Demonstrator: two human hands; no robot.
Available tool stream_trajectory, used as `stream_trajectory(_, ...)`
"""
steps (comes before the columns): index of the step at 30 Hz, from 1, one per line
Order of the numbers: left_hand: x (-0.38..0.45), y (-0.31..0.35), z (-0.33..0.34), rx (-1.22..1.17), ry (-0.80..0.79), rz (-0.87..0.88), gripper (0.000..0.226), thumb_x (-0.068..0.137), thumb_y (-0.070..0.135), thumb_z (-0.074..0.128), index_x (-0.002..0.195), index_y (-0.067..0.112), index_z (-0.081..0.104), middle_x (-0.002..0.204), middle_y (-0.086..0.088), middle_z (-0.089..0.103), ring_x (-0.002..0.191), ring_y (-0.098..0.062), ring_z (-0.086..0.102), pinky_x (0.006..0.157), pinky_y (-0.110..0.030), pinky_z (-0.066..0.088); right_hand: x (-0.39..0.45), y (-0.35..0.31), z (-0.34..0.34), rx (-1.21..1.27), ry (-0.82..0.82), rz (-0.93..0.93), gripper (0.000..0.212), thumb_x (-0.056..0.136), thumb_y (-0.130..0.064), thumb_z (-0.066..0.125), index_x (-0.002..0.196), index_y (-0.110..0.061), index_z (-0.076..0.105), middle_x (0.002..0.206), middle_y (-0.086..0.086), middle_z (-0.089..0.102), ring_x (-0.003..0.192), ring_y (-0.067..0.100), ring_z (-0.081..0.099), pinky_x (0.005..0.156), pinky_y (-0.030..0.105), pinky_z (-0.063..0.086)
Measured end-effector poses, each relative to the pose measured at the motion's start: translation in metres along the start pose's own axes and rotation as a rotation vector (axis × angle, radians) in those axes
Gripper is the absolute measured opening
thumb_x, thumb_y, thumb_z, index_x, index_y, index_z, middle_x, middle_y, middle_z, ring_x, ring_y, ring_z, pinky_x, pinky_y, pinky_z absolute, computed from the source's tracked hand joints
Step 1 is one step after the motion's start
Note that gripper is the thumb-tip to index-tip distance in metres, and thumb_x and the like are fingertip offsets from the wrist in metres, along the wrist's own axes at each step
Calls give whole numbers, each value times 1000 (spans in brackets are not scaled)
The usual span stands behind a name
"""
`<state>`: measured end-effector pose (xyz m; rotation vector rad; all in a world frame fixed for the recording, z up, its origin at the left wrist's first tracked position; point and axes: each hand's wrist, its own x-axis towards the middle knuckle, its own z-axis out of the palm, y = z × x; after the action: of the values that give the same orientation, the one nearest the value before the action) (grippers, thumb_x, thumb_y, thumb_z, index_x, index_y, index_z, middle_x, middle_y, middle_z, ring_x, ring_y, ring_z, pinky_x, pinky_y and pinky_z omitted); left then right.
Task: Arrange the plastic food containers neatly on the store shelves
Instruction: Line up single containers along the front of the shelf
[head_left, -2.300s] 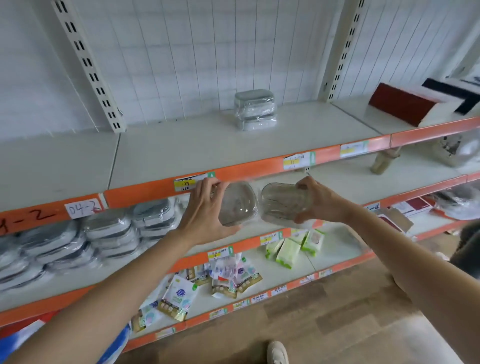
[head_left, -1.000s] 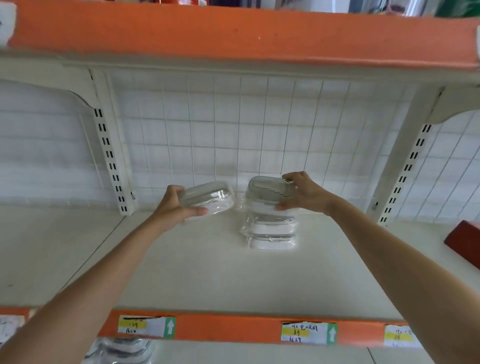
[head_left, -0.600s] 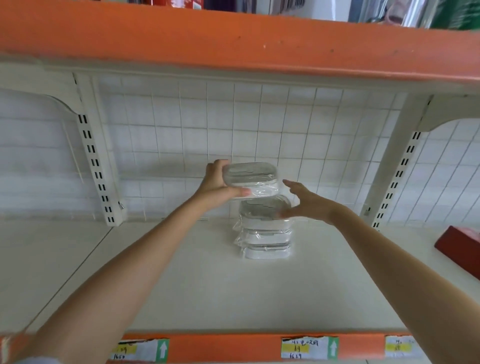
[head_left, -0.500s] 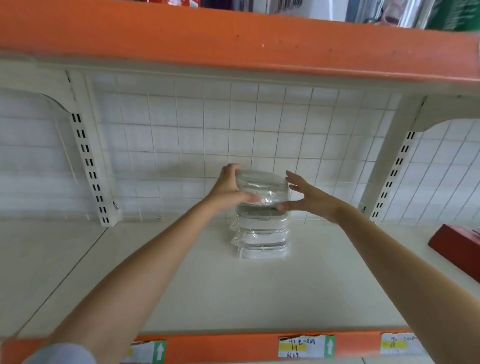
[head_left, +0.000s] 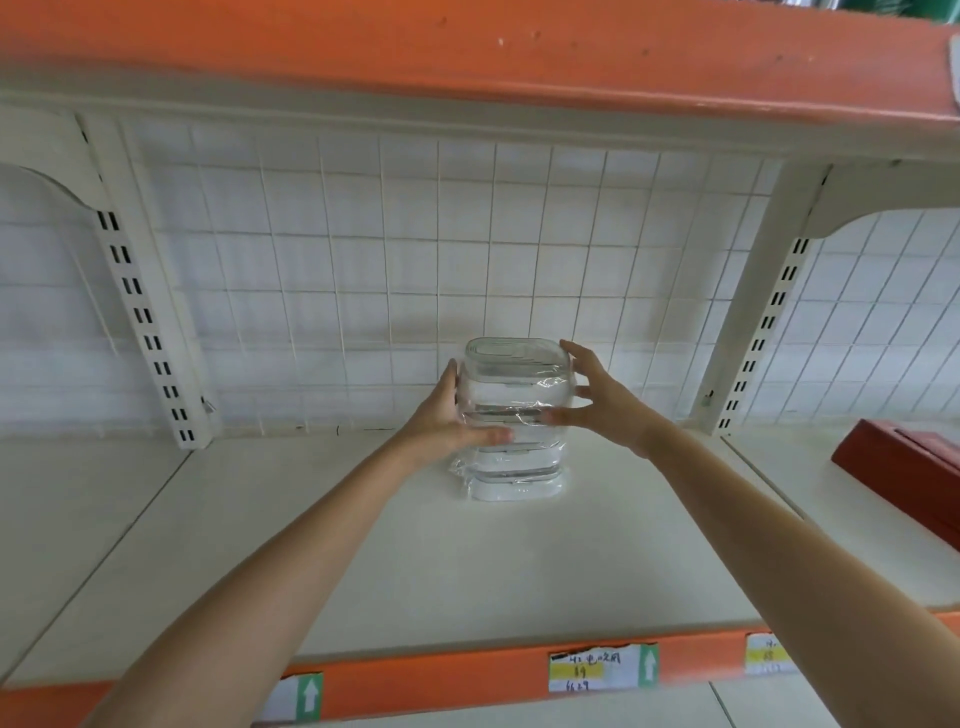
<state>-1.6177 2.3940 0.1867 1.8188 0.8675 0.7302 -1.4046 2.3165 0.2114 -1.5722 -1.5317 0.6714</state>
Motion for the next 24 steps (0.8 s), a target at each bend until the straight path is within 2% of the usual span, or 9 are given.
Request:
stream_trajectory(2,0,-9,10,82,168,58,78,68,26,85,131,21,38,103,18,53,107,-10,52,72,-5,37,0,2,0,9,42,6,93,71,-12,81,143,-30,25,135,-2,45,116,18,53,100,36,44)
stream_trajectory(4,0,-16,15,66,314,104,55,71,20,83,117,11,53,103,8,63,103,-15,61,70,-3,39,1,3,0,-5,49,2,90,71,-12,81,141,-31,28,135,-1,48,116,19,54,101,37,44)
stream_trajectory(6,-1,-18,17,25,362,119,54,70,19,83,116,7,56,110,-1,66,99,-12,62,70,2,39,3,4,-2,-21,41,-10,89,72,-11,80,141,-31,29,133,-2,49,117,19,54,102,38,44)
stream_trajectory(8,-1,-16,18,-10,364,125,60,69,22,84,120,9,55,112,1,65,99,-9,61,71,2,40,3,5,-3,9,21,-6,88,73,-9,79,141,-31,28,133,-2,48,118,20,54,101,37,44)
stream_trajectory(12,-1,-12,16,-69,333,122,66,71,27,82,130,18,52,120,9,61,105,-9,62,76,-7,46,3,8,-3,115,-27,-16,90,72,-14,80,141,-35,26,136,-6,41,119,17,52,90,24,47)
stream_trajectory(15,1,-13,17,-58,375,141,61,73,20,81,128,11,57,121,-1,64,107,-15,63,82,-10,47,3,11,-1,180,10,-8,85,72,-24,80,139,-38,29,138,-4,42,120,18,52,100,38,47)
stream_trajectory(18,0,-16,22,-27,415,163,61,72,17,82,127,4,57,120,-7,65,106,-14,61,81,-5,45,2,16,1,140,49,-25,85,72,-24,80,139,-39,30,137,-5,45,120,18,53,103,42,44)
stream_trajectory(21,-1,-16,21,3,410,175,61,73,19,82,127,4,57,120,-6,64,107,-12,60,77,0,43,1,17,1,50,38,-43,91,74,-24,79,144,-38,23,142,-7,42,124,18,51,106,41,40)
stream_trajectory(24,-5,-18,15,-25,328,95,78,69,25,84,137,11,47,134,-1,55,119,-13,55,88,-11,45,-1,19,-1,48,8,22,110,71,-23,81,150,-33,4,153,-8,26,132,17,42,109,37,35)
